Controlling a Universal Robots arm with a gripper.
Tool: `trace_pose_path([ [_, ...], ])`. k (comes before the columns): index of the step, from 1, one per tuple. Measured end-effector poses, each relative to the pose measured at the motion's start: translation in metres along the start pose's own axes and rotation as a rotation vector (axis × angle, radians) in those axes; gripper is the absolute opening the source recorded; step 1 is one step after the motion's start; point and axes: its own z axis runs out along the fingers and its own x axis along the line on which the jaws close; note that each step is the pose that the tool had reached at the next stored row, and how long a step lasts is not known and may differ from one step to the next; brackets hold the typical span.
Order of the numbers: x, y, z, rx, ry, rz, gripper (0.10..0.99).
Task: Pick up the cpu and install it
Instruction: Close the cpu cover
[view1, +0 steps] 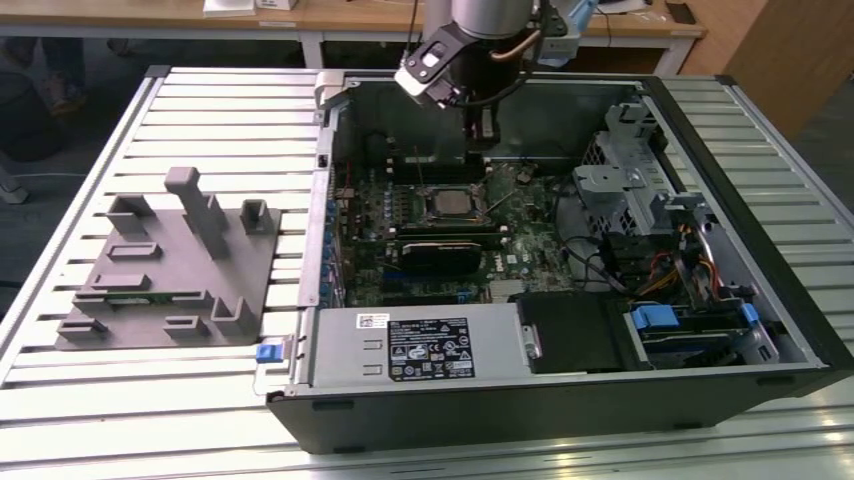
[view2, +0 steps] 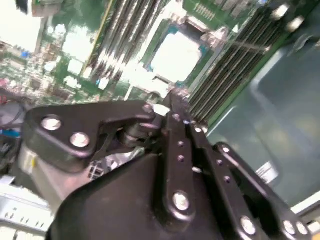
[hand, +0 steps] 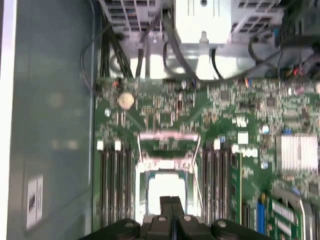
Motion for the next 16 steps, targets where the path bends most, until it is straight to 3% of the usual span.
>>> trace_pose_path([
  [5,0.0002,0.022,0.0011,0.001,0.0,0.0,0.106],
  [8,0.0005,0.0345,0.0017,0.007,-0.0003,0.0,0.106],
  [11,0.0006,0.0405,0.0025,0.013,-0.0002,0.0,0.106],
  [16,0.0006,0.048,0.0051,0.014,0.0,-0.011,0.106],
])
